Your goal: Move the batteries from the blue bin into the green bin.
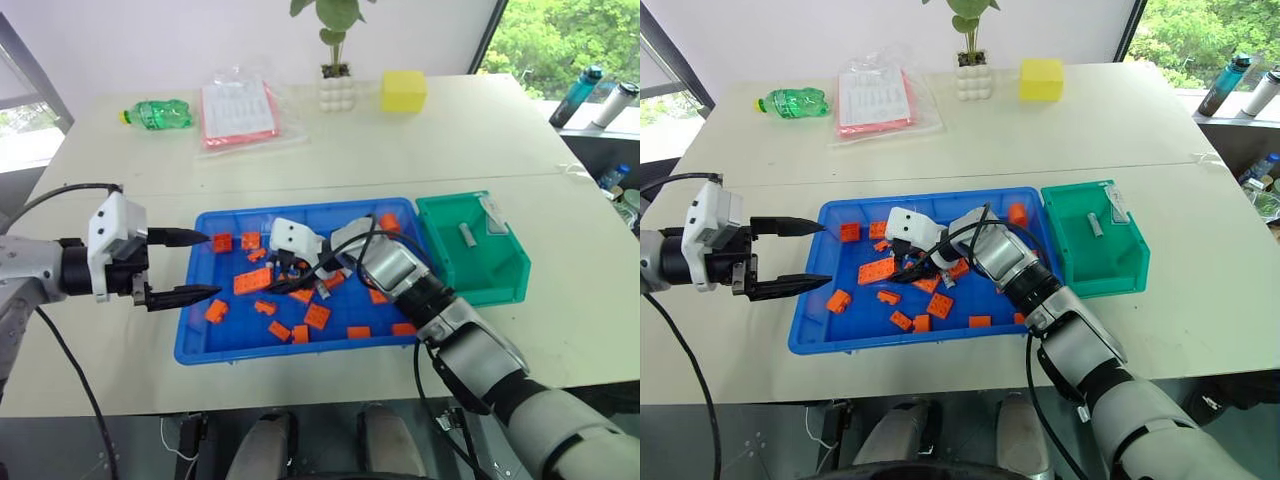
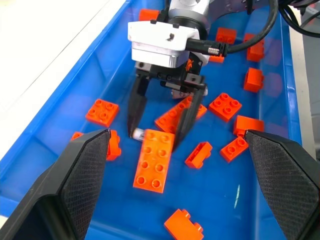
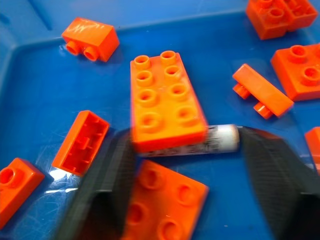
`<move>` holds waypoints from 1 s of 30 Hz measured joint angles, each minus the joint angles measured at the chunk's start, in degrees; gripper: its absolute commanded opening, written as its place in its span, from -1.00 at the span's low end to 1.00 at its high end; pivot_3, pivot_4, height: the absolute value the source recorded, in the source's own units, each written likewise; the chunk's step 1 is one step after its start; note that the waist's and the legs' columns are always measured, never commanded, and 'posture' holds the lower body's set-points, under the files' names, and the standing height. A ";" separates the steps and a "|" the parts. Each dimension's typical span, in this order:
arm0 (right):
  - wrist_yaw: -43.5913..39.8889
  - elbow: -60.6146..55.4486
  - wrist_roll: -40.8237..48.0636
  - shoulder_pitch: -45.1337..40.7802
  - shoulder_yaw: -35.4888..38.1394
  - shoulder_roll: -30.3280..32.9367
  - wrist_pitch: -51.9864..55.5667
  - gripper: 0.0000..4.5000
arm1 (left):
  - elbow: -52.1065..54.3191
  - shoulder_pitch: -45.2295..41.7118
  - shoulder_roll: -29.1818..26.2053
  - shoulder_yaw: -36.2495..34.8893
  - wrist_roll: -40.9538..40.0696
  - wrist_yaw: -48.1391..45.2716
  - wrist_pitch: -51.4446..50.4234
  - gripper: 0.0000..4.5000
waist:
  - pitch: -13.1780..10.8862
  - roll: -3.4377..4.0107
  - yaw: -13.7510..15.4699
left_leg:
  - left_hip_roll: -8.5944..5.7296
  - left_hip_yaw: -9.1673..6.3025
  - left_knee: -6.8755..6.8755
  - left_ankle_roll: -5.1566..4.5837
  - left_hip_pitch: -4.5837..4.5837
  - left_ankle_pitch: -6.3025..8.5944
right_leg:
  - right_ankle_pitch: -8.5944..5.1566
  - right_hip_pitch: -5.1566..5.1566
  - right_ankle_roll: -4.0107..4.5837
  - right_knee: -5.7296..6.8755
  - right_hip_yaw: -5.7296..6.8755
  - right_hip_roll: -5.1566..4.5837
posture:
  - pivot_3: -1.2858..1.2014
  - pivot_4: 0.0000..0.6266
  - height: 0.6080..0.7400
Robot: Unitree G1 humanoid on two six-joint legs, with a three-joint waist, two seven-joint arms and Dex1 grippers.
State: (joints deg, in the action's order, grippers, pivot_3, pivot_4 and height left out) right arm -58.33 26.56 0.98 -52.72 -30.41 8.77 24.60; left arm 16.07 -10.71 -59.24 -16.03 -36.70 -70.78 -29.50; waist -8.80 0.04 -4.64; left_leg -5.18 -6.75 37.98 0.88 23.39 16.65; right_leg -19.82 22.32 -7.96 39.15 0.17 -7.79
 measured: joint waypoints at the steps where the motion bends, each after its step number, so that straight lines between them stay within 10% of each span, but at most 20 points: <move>1: -0.13 -0.04 0.03 0.01 0.19 -0.16 0.15 0.00 | -0.06 -0.46 0.00 0.11 0.01 0.00 0.00 1.00 | 0.00 0.00 -0.04 | 0.00 0.00 0.00 0.00 0.00 0.00 | 0.00 0.00 0.00 0.00 0.00 0.00 | 0.03 -0.52 0.79; 12: -1.42 -9.70 2.21 0.04 5.33 2.48 5.97 0.00 | -1.06 -3.06 0.97 1.87 0.92 0.59 0.03 1.00 | 0.00 0.00 0.47 | -0.03 -0.04 0.03 0.00 0.06 0.00 | 0.00 -0.01 0.00 0.00 -0.01 -0.01 | 0.03 -0.52 0.79; 30: -2.38 -26.85 10.03 21.60 35.81 46.21 20.56 0.00 | -2.16 -7.37 5.46 7.04 1.72 0.55 1.36 1.00 | -0.01 -0.02 1.89 | 0.00 0.39 0.04 -0.04 0.14 0.02 | 0.00 -0.04 0.00 -0.08 -0.02 -0.11 | 0.03 -0.52 0.79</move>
State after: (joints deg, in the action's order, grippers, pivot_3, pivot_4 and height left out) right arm -60.71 -0.29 11.01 -31.12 5.39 54.98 45.16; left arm 13.90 -18.08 -53.78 -8.99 -34.98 -70.23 -28.14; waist -8.81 0.02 -2.75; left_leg -5.18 -6.36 38.02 0.83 23.53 16.68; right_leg -19.83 22.28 -7.96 39.07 0.15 -7.90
